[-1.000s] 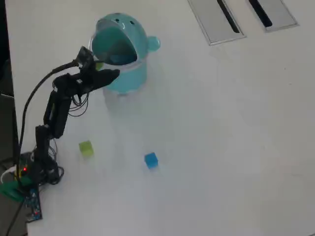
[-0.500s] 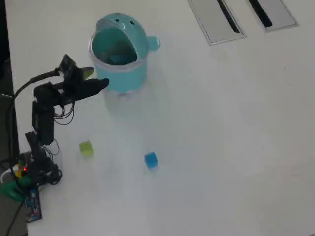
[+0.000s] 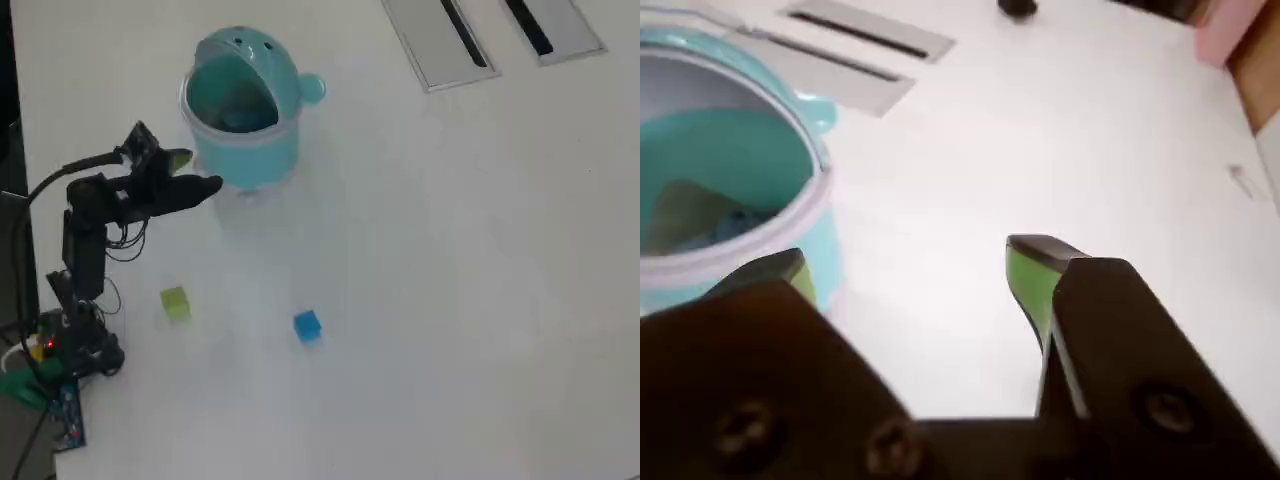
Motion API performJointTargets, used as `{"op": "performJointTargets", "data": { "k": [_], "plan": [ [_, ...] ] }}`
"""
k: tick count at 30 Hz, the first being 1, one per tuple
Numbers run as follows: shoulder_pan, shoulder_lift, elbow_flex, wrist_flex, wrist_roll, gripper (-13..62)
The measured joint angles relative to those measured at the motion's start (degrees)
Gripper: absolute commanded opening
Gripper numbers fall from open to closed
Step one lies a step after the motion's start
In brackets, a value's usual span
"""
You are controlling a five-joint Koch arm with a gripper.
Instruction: Grasp RGB lego blocks and put them in the bin one by one.
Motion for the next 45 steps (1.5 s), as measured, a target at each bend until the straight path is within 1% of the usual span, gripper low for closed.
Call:
{"op": "performJointTargets", "data": {
  "k": [6,15,20,27,32,36,45],
  "plan": [
    [1.05,2.64,5.45,0.00,0.00,35.0],
    [1.67,14.85,33.75,-0.44,0.97,34.6],
    [2.11,18.81,42.45,-0.88,1.14,34.6],
    [2.37,24.35,54.67,-1.67,-1.93,34.7],
    [3.43,28.65,67.50,-5.19,-4.83,34.7],
    [3.87,30.85,72.69,-7.65,-5.89,34.7],
    [3.96,32.08,82.62,-8.00,-7.38,34.9]
  ]
}}
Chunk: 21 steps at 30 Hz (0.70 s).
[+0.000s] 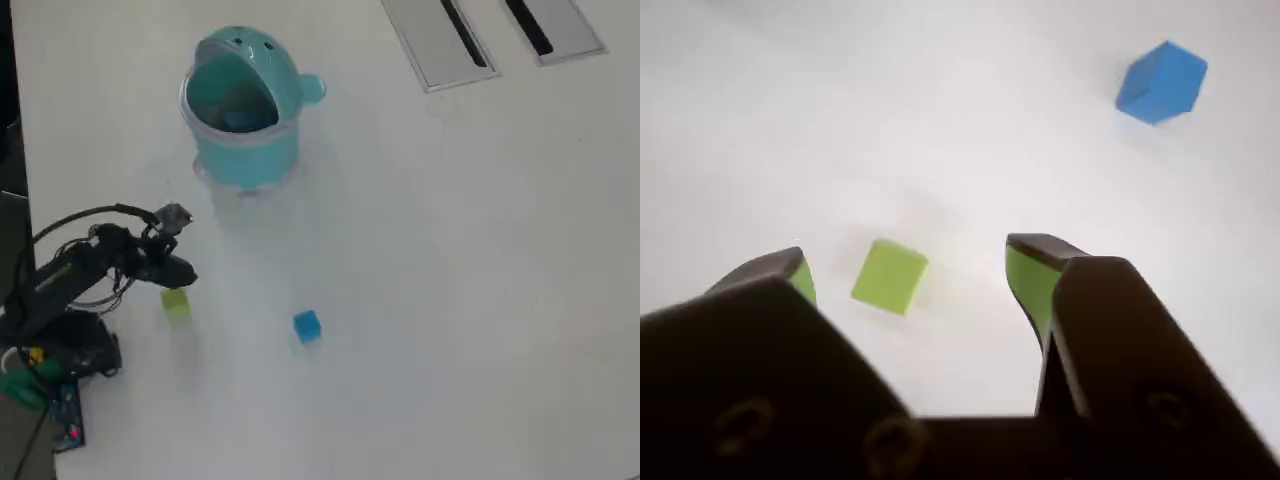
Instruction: Grasp RGB lego blocks and put them in the bin one by one.
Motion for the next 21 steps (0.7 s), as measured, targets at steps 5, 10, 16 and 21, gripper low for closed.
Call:
{"op": "performJointTargets", "data": {
  "k": [5,10,16,21],
  "plan": [
    [1.41,0.62,6.94,0.00,0.09,34.8],
    [2.37,1.76,12.39,-0.70,0.09,34.8],
    [2.29,1.93,17.84,-1.05,0.18,34.5],
    [2.55,1.93,22.24,-4.92,0.79,34.7]
  ]
}}
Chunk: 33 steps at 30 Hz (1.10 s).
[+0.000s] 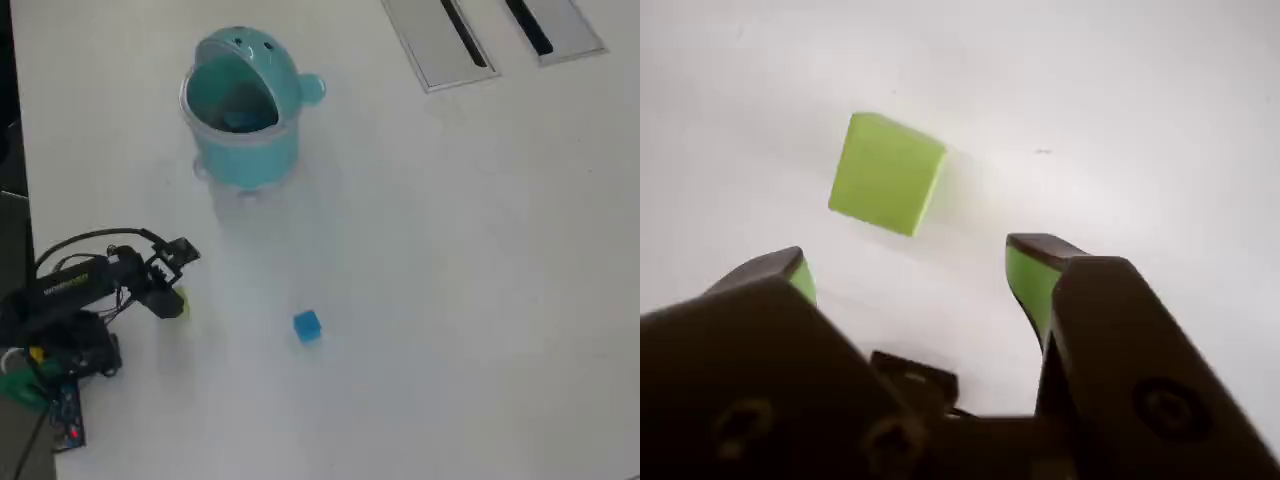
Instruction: Grasp RGB lego blocks and put them in the bin one by one.
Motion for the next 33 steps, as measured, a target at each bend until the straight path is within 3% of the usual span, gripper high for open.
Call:
{"op": "performJointTargets", "data": {
  "k": [13,33],
  "plan": [
    [-3.69,-0.70,10.46,-10.72,1.41,34.8],
    [1.05,-13.89,12.92,-21.88,3.52,34.4]
  ]
}}
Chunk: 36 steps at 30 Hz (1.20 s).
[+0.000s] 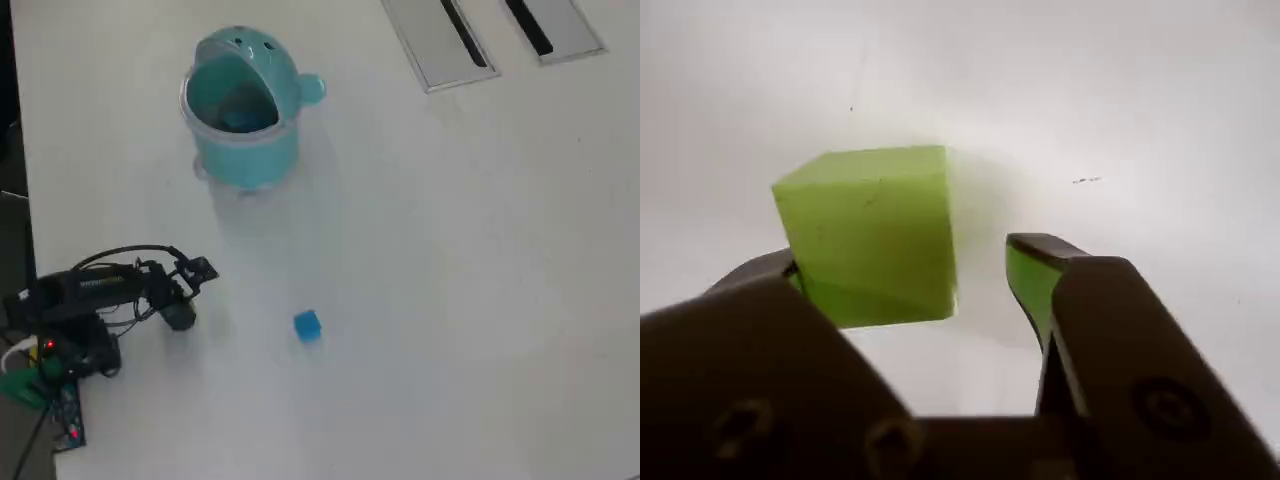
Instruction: Grasp RGB lego blocks and put them in the bin one by one.
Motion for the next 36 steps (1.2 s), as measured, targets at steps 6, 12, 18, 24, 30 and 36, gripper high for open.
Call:
{"op": "performJointTargets", "data": {
  "k": [6,12,18,24,30,36],
  "plan": [
    [-0.70,0.09,0.00,-1.05,1.05,34.5],
    [-2.02,1.23,1.67,-1.93,0.97,34.5],
    [-1.93,1.32,2.81,-7.29,1.05,33.6],
    [-1.41,1.32,2.90,-8.00,1.05,30.2],
    [-0.44,2.37,2.90,-8.00,1.05,24.2],
    [-0.88,4.04,2.99,-8.09,1.14,17.8]
  ]
}}
